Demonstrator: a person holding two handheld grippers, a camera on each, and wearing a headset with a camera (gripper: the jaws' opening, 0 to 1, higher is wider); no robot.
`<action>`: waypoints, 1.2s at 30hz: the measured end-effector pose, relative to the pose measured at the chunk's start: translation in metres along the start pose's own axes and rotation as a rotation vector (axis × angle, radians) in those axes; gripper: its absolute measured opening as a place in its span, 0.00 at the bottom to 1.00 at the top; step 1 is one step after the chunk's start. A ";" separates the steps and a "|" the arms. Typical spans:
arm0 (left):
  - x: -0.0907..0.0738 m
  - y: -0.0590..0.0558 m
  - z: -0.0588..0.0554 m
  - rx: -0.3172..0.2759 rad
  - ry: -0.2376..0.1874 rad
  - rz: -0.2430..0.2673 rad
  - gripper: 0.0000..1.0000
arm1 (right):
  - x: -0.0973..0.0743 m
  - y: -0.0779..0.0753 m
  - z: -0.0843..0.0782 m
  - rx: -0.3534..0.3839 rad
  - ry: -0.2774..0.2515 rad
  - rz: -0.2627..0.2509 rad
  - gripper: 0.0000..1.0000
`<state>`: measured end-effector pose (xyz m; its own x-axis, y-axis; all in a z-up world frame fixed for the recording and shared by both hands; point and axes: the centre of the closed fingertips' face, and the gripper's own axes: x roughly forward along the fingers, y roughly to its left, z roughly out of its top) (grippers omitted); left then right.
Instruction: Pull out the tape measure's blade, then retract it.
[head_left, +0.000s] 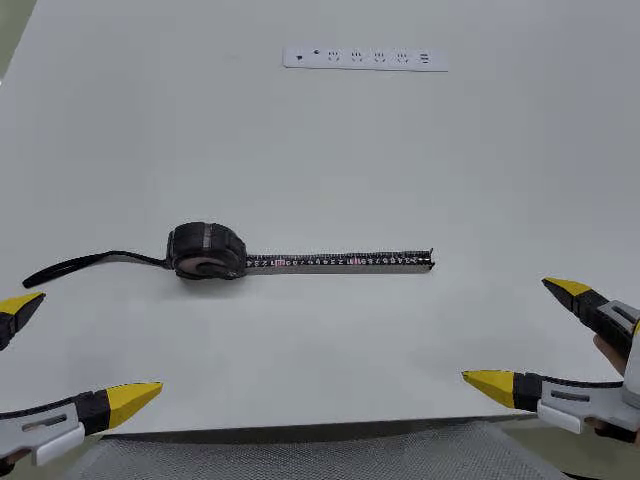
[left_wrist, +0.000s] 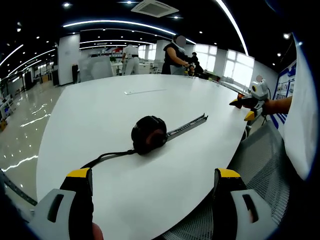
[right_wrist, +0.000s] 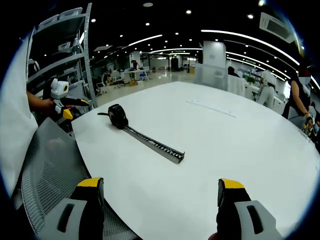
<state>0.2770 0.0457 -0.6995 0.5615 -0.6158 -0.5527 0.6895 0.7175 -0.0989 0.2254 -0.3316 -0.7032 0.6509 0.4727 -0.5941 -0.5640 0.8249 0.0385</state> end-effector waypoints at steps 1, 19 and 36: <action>0.000 0.001 0.001 -0.004 -0.006 0.006 0.99 | 0.000 0.000 -0.001 0.001 0.002 0.000 0.95; 0.020 -0.013 0.005 -0.037 0.005 -0.006 0.99 | 0.005 0.004 -0.002 -0.014 0.014 0.018 0.95; 0.068 -0.023 0.027 -0.059 0.004 -0.008 0.97 | 0.011 -0.001 -0.002 -0.011 0.011 0.027 0.95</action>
<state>0.3118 -0.0214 -0.7119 0.5542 -0.6205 -0.5548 0.6660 0.7304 -0.1517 0.2322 -0.3279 -0.7109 0.6293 0.4914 -0.6020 -0.5869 0.8083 0.0463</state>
